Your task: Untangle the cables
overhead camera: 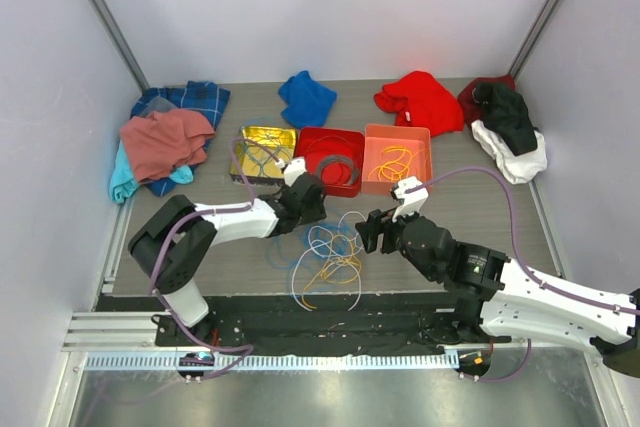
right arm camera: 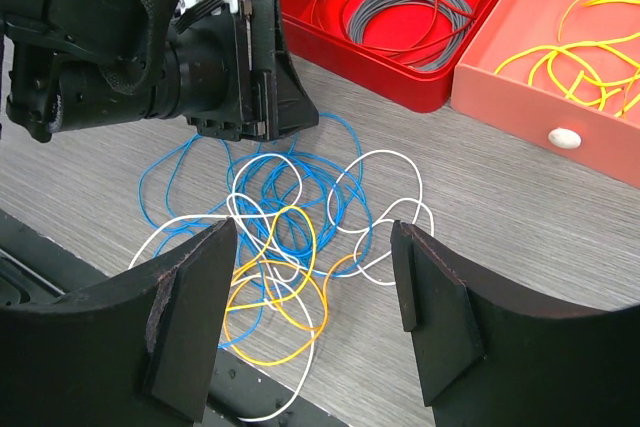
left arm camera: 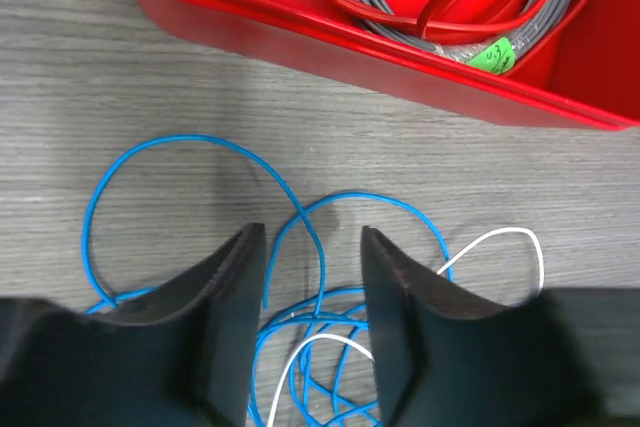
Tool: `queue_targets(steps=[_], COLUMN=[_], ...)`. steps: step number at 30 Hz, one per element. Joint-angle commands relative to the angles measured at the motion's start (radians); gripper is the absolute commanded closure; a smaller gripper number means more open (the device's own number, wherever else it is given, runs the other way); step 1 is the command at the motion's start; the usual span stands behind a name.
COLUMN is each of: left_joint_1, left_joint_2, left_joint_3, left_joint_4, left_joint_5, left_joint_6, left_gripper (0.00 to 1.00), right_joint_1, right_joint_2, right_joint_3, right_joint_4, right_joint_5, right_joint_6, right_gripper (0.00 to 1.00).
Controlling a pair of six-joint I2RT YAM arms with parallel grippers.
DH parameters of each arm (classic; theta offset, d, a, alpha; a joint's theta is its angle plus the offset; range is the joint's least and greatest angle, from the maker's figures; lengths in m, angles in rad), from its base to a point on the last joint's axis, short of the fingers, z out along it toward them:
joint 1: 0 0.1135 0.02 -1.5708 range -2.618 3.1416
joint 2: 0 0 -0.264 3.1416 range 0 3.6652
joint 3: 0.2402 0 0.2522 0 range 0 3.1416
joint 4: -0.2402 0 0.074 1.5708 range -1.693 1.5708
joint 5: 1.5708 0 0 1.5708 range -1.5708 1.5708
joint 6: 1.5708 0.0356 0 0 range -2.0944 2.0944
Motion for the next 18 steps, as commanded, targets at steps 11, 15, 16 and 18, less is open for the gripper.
queue_targets(steps=[11,15,16,18], left_joint_1=[-0.004,-0.030,-0.034,-0.042], left_joint_2=[-0.019,-0.233,-0.292,-0.384], left_joint_3=[0.024,0.020,0.030,0.086], left_joint_4=[0.051,-0.010,-0.062,-0.109], left_joint_5=[-0.035,-0.119,-0.134,-0.156], left_joint_6=[0.021,0.095,0.115,0.159], left_gripper=[1.00,1.00,1.00,1.00], right_joint_1=[-0.002,-0.002,-0.002,-0.001], right_joint_2=[-0.011,-0.011,-0.012,-0.014], right_joint_3=[0.011,0.017,0.019,0.023], right_joint_4=[0.021,0.022,0.021,0.022], right_joint_5=[0.025,0.025,0.025,0.026], right_joint_6=[0.002,-0.002,-0.002,-0.004], right_gripper=[0.29,0.29,0.29,0.29])
